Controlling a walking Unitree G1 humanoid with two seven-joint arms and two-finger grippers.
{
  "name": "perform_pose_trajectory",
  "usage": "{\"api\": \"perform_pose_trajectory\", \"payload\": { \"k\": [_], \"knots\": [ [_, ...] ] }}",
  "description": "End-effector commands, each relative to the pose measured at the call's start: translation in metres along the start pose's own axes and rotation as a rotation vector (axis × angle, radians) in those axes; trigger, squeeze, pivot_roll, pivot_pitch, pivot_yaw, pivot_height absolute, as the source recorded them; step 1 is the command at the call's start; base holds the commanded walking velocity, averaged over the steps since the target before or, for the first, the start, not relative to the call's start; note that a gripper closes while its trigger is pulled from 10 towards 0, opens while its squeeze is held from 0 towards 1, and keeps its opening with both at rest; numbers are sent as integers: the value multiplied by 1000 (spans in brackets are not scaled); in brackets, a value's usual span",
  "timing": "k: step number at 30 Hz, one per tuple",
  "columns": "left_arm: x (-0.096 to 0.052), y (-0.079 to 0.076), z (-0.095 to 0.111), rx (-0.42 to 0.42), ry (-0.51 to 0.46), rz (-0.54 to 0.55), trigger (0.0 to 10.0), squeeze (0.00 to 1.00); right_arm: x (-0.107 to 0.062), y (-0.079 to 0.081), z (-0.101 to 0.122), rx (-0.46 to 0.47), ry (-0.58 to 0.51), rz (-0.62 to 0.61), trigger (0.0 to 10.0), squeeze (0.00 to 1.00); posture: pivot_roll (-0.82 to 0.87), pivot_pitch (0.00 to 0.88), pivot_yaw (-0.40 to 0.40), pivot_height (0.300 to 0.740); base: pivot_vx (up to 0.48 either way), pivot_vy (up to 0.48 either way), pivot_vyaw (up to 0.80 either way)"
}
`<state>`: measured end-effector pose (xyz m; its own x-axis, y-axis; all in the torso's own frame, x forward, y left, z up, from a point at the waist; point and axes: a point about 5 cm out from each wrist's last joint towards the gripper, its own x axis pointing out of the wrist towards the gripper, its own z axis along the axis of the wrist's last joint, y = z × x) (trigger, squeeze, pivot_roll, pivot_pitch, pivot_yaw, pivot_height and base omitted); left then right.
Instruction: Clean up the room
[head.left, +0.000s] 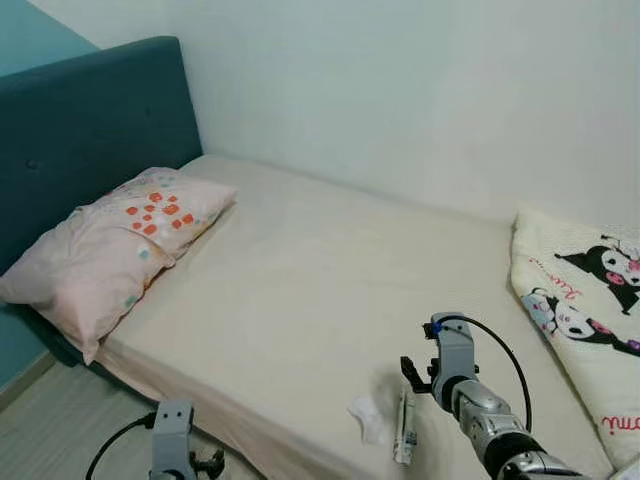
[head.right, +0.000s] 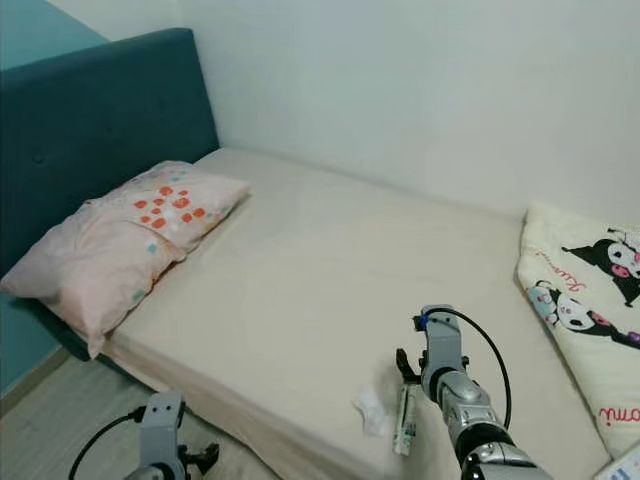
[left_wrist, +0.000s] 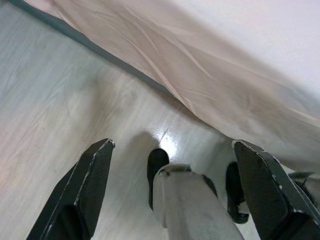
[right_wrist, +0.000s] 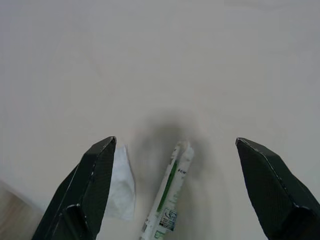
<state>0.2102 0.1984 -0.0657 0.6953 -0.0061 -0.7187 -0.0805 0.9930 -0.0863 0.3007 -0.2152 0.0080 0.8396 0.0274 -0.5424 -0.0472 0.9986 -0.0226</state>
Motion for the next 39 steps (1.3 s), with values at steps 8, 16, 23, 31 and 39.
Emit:
{"api": "perform_pose_trajectory", "payload": {
  "k": [8,16,23,31,39],
  "knots": [
    [1,6,13,-30,-66,19,10000,0,0,4,-4,22,18,9,10000,0,-29,0,-14,590,0,0,0],
    [3,11,41,-56,-181,33,10000,0,2,5,1,7,2,20,10000,0,-24,0,-12,555,0,0,0],
    [4,9,60,-26,-246,9,10000,0,2,5,1,-26,11,4,10000,0,1,0,-17,530,0,0,0],
    [4,6,71,-29,-304,-14,10000,0,5,20,17,14,-87,123,10000,0,15,0,-14,522,0,0,0],
    [3,6,74,-21,-326,-26,10000,0,5,26,20,27,-111,171,10000,0,23,0,-2,502,0,0,0]
  ]
}}
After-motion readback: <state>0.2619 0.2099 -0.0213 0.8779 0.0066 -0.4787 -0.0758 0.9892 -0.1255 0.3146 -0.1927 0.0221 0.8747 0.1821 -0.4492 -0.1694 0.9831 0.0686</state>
